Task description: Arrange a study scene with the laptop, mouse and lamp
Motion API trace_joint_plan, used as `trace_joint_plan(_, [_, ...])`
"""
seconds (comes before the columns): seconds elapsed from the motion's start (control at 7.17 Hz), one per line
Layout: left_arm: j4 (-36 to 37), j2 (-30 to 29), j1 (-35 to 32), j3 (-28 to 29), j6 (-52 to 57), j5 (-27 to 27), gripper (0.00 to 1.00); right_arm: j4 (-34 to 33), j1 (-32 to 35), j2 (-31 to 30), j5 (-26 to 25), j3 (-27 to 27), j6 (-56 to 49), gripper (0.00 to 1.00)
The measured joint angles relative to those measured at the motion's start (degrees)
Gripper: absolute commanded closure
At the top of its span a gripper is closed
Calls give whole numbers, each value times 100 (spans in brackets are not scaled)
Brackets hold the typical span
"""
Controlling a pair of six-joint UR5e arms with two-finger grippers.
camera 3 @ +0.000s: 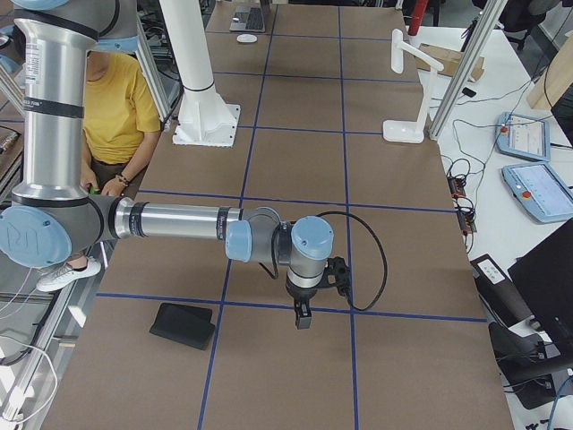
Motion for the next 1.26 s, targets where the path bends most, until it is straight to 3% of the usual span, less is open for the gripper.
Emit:
trace_joint_plan(0.7, [59, -42, -661, 40, -61, 26, 0, -11, 0, -16, 0, -6, 0, 0])
trace_joint_plan(1.26, [72, -106, -1614, 374, -81, 135, 0, -12, 0, -25, 0, -28, 0, 0])
